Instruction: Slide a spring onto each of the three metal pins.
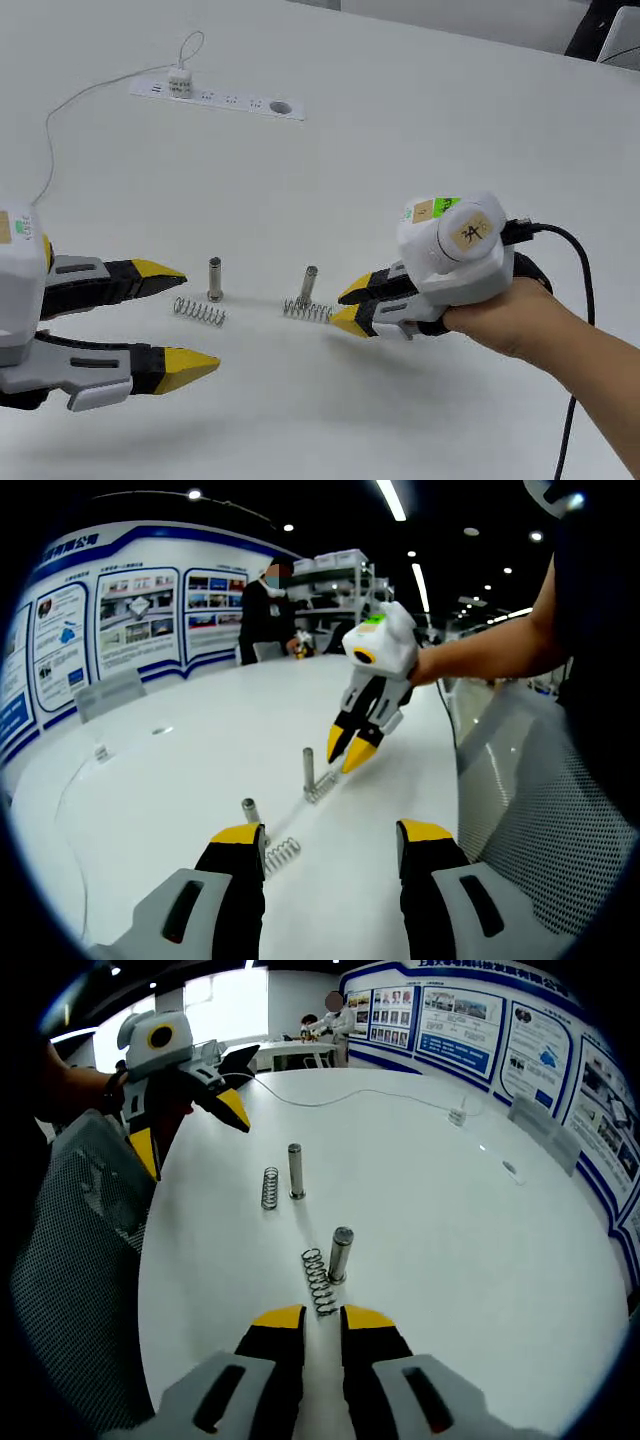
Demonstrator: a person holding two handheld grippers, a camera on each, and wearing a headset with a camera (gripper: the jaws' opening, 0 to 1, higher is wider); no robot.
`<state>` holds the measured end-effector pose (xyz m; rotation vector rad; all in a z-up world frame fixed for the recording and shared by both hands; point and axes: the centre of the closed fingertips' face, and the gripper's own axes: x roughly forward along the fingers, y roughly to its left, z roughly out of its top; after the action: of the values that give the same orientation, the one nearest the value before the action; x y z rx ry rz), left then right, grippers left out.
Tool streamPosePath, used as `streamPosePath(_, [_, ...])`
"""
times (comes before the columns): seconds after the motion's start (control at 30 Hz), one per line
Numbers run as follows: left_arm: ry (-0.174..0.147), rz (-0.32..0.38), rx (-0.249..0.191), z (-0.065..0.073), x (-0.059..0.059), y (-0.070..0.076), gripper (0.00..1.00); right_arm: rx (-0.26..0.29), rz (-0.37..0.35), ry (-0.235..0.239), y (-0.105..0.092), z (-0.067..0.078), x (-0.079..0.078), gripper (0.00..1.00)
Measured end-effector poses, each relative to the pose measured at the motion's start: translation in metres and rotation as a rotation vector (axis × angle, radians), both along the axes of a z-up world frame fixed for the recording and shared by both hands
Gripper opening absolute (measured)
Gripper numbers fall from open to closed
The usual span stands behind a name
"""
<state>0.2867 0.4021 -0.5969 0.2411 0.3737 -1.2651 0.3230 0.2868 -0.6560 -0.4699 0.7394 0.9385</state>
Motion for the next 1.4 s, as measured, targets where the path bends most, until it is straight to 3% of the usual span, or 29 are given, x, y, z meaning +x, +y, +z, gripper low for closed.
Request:
streamPosePath(0.3, [0.003,-0.011,0.006,-0.002,-0.002,-0.002,0.53,-0.053,0.053,0.022,0.004,-0.013,0.005,0.15])
streamPosePath(0.93, [0.015,-0.053,0.026,-0.008,-0.012,-0.01,0.49,-0.081,0.096,0.079,0.007,-0.021,0.001,0.12])
streamPosePath(1.4, [0.013,-0.143,0.082,-0.022,-0.02,-0.024,0.44,-0.105,0.138,0.107,0.013,-0.01,-0.026,0.11])
